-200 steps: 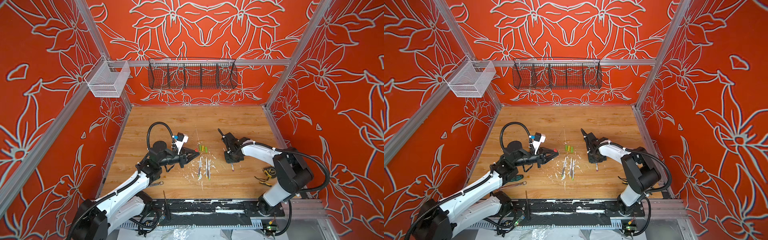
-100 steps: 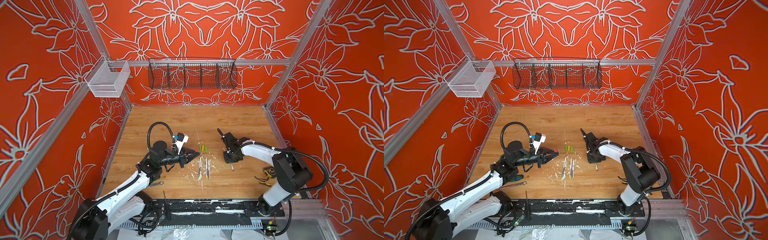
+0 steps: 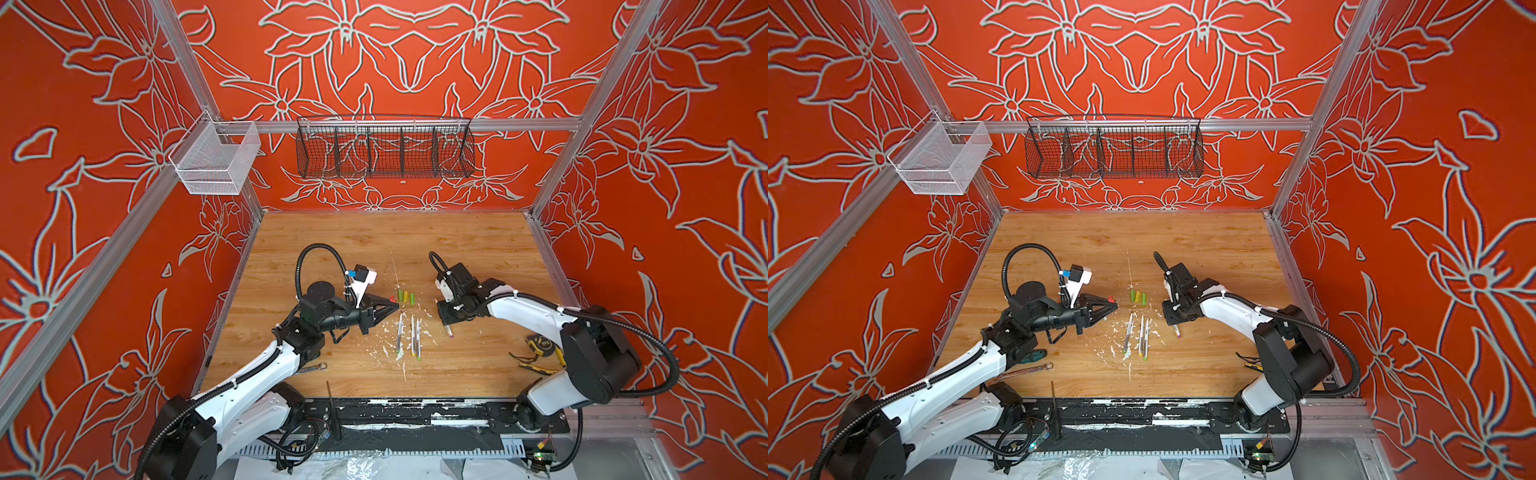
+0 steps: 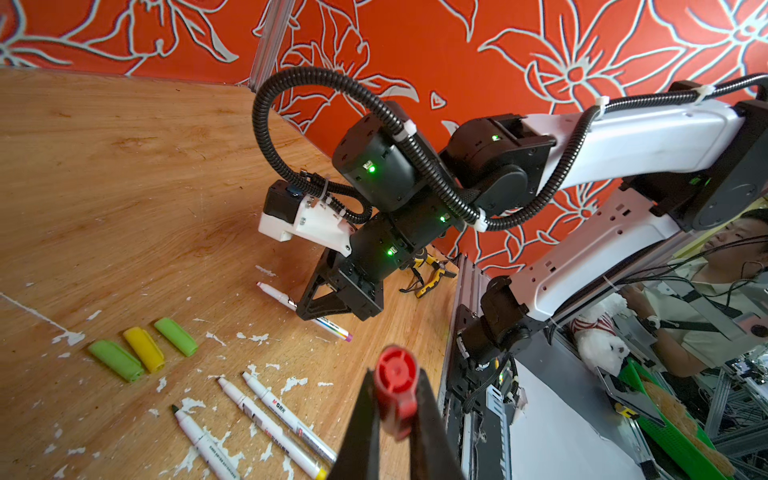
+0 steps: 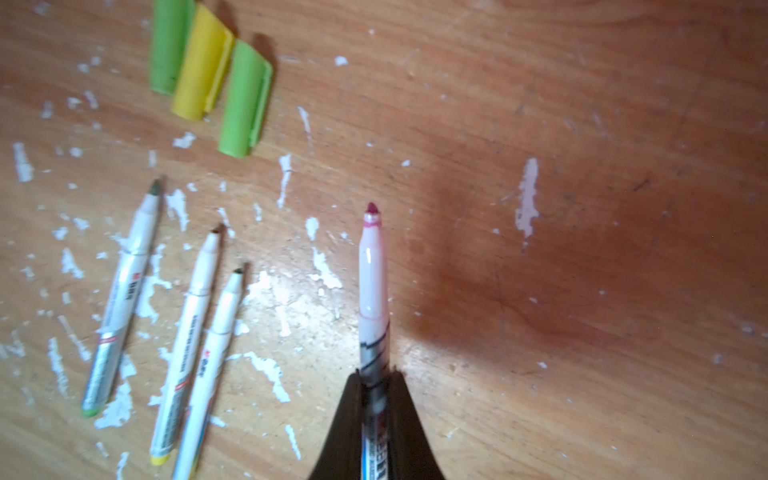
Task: Insert the pens into the pen caps
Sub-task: 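Lower the right gripper and grasp the white pink-tipped marker, then lift the marker tip-up and carry it toward the red cap in the left gripper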
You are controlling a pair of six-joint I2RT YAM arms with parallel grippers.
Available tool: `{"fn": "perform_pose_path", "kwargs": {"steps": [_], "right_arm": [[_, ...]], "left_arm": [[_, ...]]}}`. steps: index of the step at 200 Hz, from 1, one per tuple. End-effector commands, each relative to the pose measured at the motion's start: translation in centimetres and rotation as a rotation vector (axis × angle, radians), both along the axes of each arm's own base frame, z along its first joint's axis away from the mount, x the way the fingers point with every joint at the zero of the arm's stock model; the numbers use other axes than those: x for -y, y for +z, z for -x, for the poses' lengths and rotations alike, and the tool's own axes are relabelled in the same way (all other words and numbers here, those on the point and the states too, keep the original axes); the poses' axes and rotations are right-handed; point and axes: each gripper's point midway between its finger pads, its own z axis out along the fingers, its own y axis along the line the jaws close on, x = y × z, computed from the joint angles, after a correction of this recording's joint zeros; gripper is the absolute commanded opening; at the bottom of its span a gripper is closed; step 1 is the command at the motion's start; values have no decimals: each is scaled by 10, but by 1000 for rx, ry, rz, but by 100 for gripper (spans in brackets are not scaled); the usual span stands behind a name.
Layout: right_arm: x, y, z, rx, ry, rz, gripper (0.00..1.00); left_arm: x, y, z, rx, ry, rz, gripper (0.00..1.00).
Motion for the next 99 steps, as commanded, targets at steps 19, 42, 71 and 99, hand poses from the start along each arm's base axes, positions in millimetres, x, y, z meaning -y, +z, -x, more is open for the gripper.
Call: {"fn": "perform_pose_path", "kwargs": {"steps": [19,42,71,99], "right_arm": [[-37,37,13,96,163,-211,5],[-49,59,19,150,218,-318,5],[-58,77,29,168,273,-404,5],[-74,99,48,185,374,-530,5]], "left_arm": [[-8,-1,-20,-6,120,-10,0],[-7,-9,-27,-32,143,-12,0],[-6,-12,-32,-48,154,0,0],[-1,-5,-33,-37,126,27,0]]}}
